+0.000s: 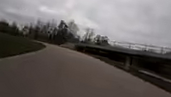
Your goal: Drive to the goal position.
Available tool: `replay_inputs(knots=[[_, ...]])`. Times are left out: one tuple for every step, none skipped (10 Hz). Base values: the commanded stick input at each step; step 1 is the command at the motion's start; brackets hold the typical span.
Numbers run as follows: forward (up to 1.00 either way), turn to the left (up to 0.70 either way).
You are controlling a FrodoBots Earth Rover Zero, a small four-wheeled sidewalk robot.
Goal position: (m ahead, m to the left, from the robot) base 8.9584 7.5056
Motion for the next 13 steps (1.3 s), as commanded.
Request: replay_inputs(knots=[[1.0, 0.0], [1.0, 0.0], [1.0, 0.0], [1.0, 0.0], [1.0, 0.0], [1.0, 0.04], [1.0, 0.38], [1.0, 0.4], [1.0, 0.4], [1.0, 0.0], [1.0, 0.0], [1.0, 0.0], [1.0, 0.0]])
